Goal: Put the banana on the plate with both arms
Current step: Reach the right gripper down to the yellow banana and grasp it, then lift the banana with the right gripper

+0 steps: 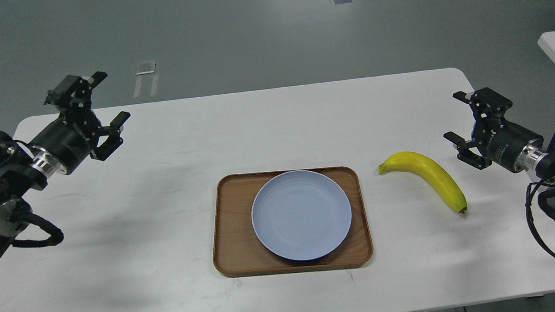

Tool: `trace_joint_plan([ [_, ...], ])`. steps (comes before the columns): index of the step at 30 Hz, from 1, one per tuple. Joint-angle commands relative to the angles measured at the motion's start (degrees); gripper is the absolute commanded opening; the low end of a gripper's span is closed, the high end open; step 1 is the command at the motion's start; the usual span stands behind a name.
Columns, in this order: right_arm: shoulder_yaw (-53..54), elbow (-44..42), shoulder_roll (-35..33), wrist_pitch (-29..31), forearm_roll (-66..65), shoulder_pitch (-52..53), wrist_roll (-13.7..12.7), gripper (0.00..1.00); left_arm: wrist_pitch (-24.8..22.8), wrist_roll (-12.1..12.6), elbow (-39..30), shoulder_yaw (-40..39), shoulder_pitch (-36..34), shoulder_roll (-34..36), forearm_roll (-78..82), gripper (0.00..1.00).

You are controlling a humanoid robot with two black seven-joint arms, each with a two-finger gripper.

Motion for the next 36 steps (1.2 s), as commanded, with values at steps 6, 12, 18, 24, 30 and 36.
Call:
trace_joint_plan([
  [6, 0.0, 1.6, -4.8, 0.0, -31.6, 9.0, 0.0, 1.00, 0.0, 0.0, 0.1, -5.0, 3.7, -0.2, 0.0, 0.98],
  [12, -8.4, 5.3, -5.3, 0.0, -55.4, 16.7, 0.0, 1.00, 0.0, 0.0, 0.0, -4.9, 3.7, -0.7, 0.7, 0.98],
  [18, -24.4, 4.8, -2.2, -1.2, -66.6, 23.9, 0.0, 1.00, 0.0, 0.0, 0.0, -4.8, 3.8, -0.7, 0.9, 0.98],
  [24, -32.2, 1.2, 3.6, -7.4, -68.1, 26.2, 0.0, 1.00, 0.0, 0.0, 0.0, -5.1, 4.3, -1.0, 0.9, 0.98],
  [30, -34.2, -0.7, 7.4, -8.0, -68.1, 25.9, 0.0, 1.00, 0.0, 0.0, -0.1, -5.1, 4.3, -0.8, 0.9, 0.98],
  [36, -34.8, -0.6, 8.6, -8.1, -68.1, 25.5, 0.0, 0.98, 0.0, 0.0, -0.1, -5.1, 4.2, -0.8, 0.9, 0.98],
])
